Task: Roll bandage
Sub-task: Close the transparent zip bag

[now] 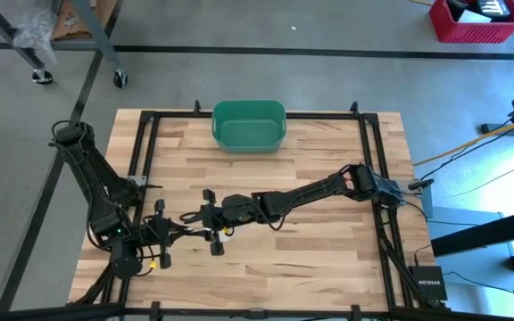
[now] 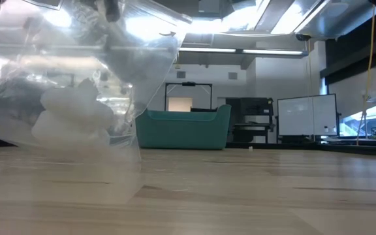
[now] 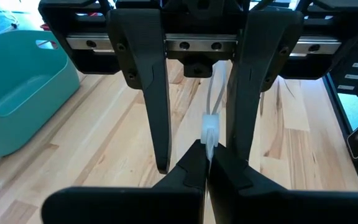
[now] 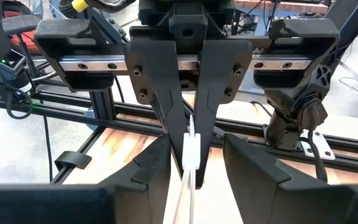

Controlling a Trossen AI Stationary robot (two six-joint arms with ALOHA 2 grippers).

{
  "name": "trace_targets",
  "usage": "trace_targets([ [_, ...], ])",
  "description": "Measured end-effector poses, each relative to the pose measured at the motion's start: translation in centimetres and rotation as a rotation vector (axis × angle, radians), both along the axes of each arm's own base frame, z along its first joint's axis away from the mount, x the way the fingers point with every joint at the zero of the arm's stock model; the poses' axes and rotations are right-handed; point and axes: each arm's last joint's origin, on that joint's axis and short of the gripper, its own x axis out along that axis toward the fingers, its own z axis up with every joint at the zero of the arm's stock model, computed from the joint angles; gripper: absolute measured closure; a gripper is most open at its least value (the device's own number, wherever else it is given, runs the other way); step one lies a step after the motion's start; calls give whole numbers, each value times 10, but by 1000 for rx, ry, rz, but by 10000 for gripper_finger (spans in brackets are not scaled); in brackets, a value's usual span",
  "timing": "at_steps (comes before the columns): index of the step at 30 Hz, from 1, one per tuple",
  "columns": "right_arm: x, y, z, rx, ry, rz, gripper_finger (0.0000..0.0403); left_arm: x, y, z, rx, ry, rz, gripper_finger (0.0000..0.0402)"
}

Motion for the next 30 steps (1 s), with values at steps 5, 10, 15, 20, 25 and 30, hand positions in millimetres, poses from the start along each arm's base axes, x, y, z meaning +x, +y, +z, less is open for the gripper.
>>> trace_targets([
  [5,-1,0,2,0,-2,0,254,0,0,0,-4,4,-4,401],
  [10,-2,0,7,3,-7,0,268,0,0,0,-4,5,-4,401],
  [15,-5,-1,15,1,-8,-4,310,0,0,0,-7,9,-8,401],
  [20,-6,-1,11,-7,32,4,352,0,0,-1,-7,14,-11,401],
  [25,-7,-1,11,-7,36,9,375,0,0,-1,-11,14,-11,401],
  [30,-7,-1,11,12,44,8,371,0,0,-1,-10,12,-8,401],
])
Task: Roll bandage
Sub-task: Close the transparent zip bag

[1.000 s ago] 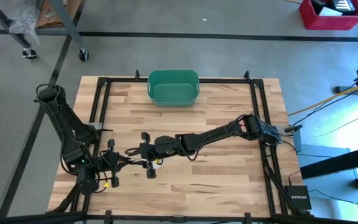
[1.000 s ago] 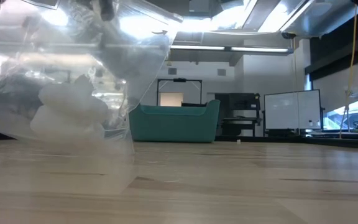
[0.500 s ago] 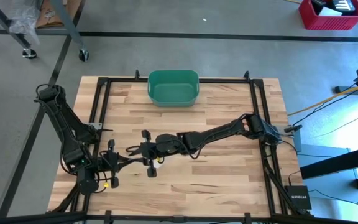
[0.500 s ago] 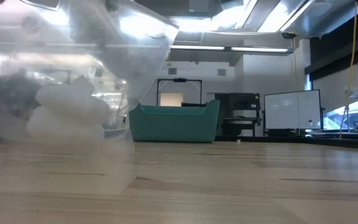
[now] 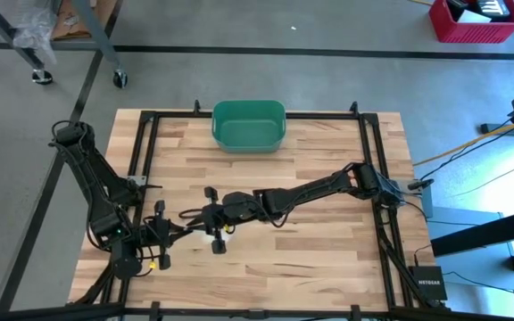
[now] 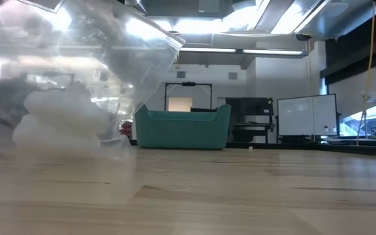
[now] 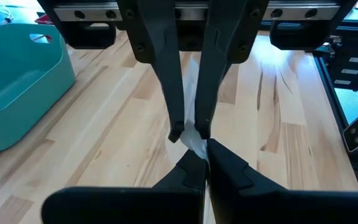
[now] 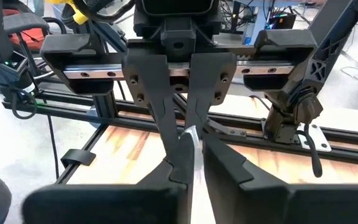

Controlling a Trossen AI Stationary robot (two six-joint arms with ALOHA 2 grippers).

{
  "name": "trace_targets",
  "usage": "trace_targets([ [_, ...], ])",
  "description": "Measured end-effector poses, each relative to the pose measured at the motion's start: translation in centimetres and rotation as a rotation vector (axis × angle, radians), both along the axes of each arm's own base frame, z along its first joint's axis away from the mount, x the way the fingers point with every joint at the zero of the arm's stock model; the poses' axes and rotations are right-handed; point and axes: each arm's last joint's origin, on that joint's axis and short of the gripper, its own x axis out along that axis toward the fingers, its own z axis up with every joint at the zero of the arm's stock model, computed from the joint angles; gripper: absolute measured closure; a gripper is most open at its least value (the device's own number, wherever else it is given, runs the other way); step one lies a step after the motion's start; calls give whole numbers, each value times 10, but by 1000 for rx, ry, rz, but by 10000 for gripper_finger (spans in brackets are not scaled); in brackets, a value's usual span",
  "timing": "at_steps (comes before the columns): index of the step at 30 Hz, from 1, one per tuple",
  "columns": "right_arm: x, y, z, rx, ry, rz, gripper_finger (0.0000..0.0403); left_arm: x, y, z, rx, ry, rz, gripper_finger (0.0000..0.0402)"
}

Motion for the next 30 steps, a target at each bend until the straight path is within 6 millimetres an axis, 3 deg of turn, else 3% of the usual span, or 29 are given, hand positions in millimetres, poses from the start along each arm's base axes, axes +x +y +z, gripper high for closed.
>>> trace_targets([
  [8,0,0,-2,29,22,1,315,0,0,0,-1,-8,7,401],
  [13,0,0,-3,27,35,2,304,0,0,0,-1,-7,6,401],
  [18,0,0,-2,29,22,10,324,0,0,0,-1,-7,6,401],
  [25,0,0,-4,9,28,23,385,0,0,0,-2,-6,5,401],
  [30,-2,0,-3,-2,56,24,374,0,0,0,5,-3,4,401],
])
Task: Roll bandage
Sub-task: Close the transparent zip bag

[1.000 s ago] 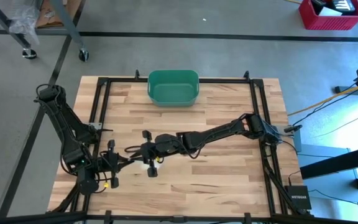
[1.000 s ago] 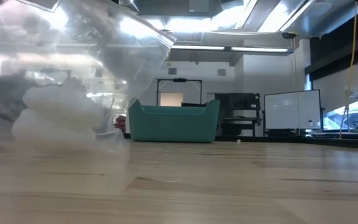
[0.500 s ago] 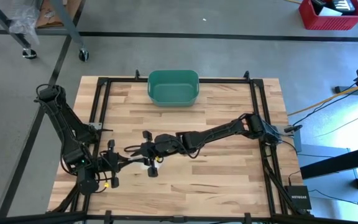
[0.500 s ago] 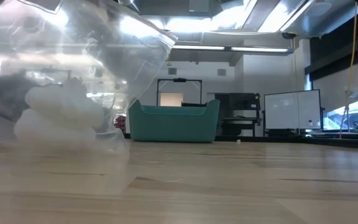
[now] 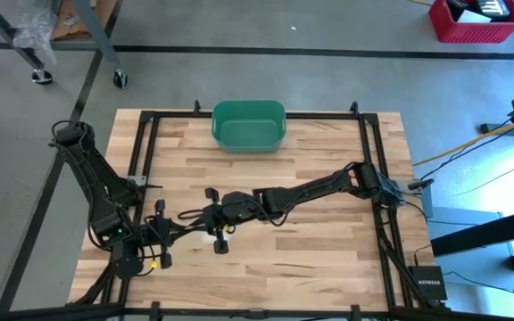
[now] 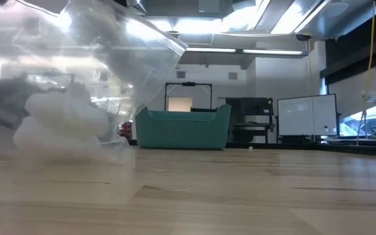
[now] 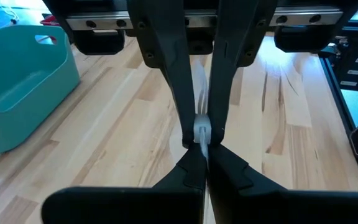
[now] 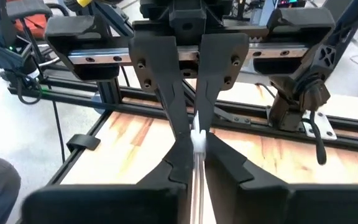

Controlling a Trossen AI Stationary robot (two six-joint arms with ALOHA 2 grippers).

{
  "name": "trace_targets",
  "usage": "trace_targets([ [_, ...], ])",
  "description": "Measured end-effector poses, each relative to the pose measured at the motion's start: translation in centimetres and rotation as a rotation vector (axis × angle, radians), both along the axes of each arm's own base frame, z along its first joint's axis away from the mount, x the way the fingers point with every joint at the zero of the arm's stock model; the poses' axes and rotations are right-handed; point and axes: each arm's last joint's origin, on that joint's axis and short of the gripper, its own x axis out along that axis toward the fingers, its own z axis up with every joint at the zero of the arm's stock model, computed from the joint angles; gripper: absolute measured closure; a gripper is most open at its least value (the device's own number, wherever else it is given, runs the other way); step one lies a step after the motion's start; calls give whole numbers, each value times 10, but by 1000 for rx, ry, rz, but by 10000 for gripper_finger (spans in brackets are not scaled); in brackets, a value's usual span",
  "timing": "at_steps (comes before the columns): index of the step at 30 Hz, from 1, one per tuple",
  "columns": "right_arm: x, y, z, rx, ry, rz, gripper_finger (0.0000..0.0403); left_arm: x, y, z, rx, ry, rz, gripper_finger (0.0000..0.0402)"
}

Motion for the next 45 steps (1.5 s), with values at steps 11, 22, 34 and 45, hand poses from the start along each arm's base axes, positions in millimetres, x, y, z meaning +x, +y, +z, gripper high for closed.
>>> trace_targets([
  [11,-8,4,-1,-23,95,10,383,-5,-3,1,26,-30,-4,401],
  [22,-14,6,-14,-76,226,-27,377,-7,-5,1,-42,-21,-16,401],
  [34,-13,6,-14,-95,209,-20,373,15,11,-6,-170,100,47,301],
  [45,-14,6,-14,-108,213,-22,369,28,18,-7,-205,134,68,282],
])
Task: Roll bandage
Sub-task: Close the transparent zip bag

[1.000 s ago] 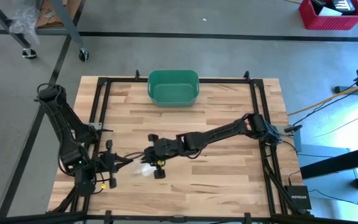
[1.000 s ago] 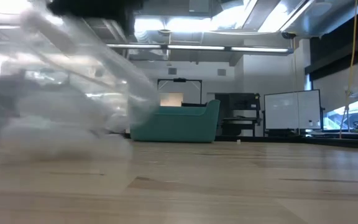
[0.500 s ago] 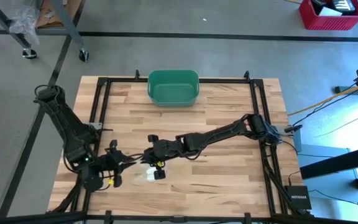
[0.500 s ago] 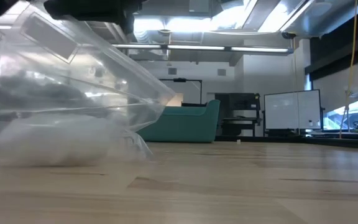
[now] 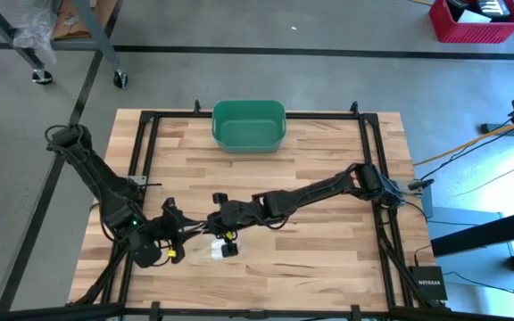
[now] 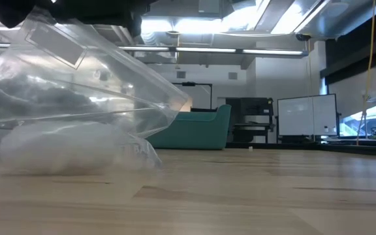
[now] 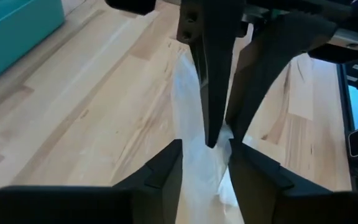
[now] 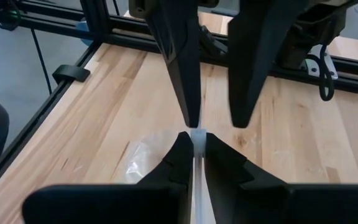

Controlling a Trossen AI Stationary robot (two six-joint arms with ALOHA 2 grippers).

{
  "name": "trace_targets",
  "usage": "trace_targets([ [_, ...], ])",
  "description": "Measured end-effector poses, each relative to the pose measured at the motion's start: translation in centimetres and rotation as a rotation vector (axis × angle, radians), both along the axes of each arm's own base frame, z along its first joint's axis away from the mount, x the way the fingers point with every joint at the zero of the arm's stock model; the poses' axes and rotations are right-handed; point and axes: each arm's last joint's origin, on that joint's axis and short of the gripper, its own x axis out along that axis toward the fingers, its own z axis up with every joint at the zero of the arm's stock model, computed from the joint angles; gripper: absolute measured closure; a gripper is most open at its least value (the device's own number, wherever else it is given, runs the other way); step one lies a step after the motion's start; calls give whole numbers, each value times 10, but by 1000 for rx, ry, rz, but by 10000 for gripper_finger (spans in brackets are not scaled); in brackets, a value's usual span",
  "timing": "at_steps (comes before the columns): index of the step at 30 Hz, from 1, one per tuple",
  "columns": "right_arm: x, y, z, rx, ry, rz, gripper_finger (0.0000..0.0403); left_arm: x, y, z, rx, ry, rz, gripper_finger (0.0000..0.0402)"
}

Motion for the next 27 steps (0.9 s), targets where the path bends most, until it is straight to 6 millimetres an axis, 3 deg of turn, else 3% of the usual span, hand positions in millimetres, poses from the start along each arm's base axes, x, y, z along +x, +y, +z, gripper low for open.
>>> trace_targets([
  [11,0,-2,-1,-19,5,-32,368,9,5,-4,46,31,11,394],
  [27,-10,-7,-11,-106,157,-170,368,4,14,-11,121,60,106,400],
])
